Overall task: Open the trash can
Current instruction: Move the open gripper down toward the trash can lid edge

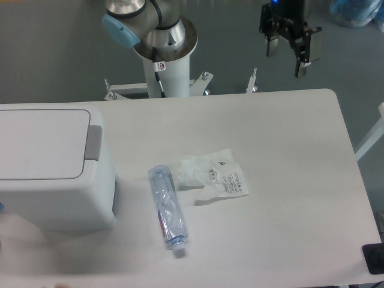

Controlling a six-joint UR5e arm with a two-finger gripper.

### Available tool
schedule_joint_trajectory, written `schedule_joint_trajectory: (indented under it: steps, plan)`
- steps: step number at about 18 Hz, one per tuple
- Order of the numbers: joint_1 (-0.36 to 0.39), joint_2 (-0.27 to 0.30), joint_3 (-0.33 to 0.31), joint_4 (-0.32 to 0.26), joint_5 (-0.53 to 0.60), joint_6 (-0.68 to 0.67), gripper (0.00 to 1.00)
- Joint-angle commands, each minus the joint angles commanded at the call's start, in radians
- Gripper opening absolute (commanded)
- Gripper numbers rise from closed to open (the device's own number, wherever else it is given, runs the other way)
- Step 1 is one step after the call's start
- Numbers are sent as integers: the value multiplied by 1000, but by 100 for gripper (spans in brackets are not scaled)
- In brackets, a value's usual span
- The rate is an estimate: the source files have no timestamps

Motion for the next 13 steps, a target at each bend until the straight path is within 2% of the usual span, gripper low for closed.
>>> schedule_joint_trajectory:
  steps: [6,9,13]
  plan:
    - [-12,8,-9,20,3,-6,100]
    - [-26,3,-11,18,-15,-142,100]
    - [-107,-18,-5,21,-28,-297,100]
